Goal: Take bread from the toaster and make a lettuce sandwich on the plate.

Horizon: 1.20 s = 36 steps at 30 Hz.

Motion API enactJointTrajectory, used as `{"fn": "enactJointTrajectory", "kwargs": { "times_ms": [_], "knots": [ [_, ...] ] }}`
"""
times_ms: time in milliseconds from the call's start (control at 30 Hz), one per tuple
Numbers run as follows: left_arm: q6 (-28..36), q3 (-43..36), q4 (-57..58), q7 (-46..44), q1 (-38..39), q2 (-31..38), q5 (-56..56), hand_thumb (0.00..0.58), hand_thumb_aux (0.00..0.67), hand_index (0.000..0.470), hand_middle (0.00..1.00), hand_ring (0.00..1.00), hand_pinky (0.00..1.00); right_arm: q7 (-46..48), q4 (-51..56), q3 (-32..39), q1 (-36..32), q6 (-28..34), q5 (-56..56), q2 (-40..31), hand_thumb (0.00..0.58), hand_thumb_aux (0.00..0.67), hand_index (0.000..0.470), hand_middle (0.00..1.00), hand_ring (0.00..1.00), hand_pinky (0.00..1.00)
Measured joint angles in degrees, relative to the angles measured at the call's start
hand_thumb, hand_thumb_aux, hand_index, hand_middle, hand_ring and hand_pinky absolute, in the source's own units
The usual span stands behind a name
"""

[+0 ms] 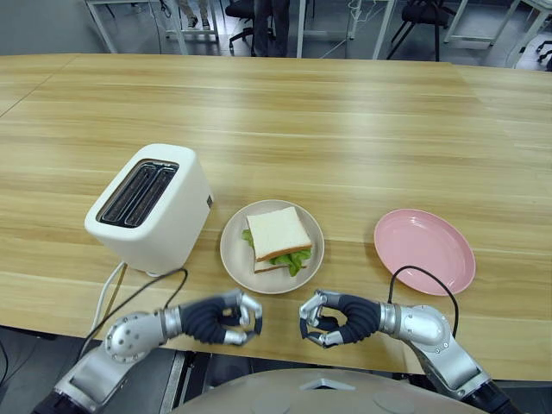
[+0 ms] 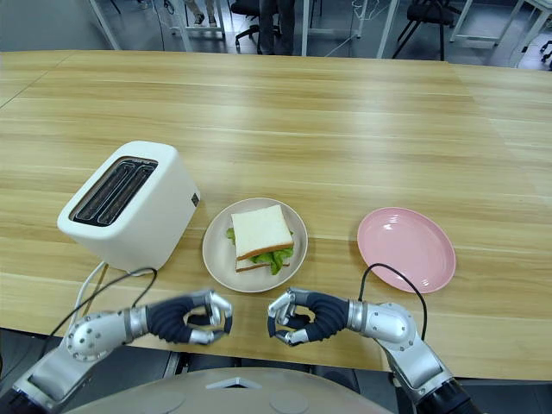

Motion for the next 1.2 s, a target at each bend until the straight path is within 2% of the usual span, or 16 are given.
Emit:
{"fn": "enactJointTrajectory", "kwargs": {
  "times_ms": [133,333,367,533,700,933,1033,1200],
  "knots": [
    [5.30,-1.86,1.90,0.95,-1.08,-0.25,14.07,0.580,0.670,0.460,1.00,1.00,1.00,-5.16,4.63,-0.01,-1.63,-3.25,-12.15,1.34,0.580,0.670,0.460,1.00,1.00,1.00],
    [7.20,-1.64,5.50,9.52,-9.73,-3.36,31.87,0.580,0.670,0.460,0.97,0.97,0.97,-16.90,11.53,0.44,-6.12,-7.38,-30.08,4.12,0.580,0.670,0.460,1.00,1.00,1.00],
    [7.47,-1.68,6.67,11.17,-11.62,-3.76,34.61,0.580,0.670,0.460,0.90,0.90,0.90,-19.40,12.45,0.51,-6.83,-7.81,-33.35,4.52,0.580,0.670,0.460,1.00,1.00,1.00],
    [9.34,-3.43,13.46,19.63,-21.75,-7.43,47.23,0.580,0.670,0.460,0.81,0.81,0.81,-30.06,15.73,2.31,-10.99,-7.97,-47.01,5.55,0.580,0.670,0.460,1.00,1.00,1.00],
    [13.02,-6.65,26.25,29.99,-33.66,-14.87,57.72,0.580,0.670,0.460,0.79,0.79,0.79,-44.32,20.20,4.55,-18.42,-3.01,-60.73,6.34,0.580,0.670,0.460,1.00,1.00,1.00],
    [17.10,-11.04,45.93,46.67,-48.33,-23.81,65.17,0.580,0.670,0.460,0.76,0.76,0.76,-62.82,36.08,5.78,-31.87,9.97,-70.73,9.37,0.580,0.670,0.460,1.00,1.00,1.00],
    [17.58,-11.41,49.74,50.87,-51.13,-25.06,65.51,0.580,0.670,0.460,0.74,0.74,0.74,-67.69,41.33,6.31,-35.34,12.49,-71.40,9.77,0.580,0.670,0.460,1.00,1.00,1.00],
    [17.18,-12.57,51.58,54.21,-51.63,-25.01,65.43,0.580,0.670,0.460,0.72,0.72,0.72,-73.82,48.44,6.50,-40.14,14.08,-70.46,10.61,0.580,0.670,0.460,1.00,1.00,1.00]
  ]
}}
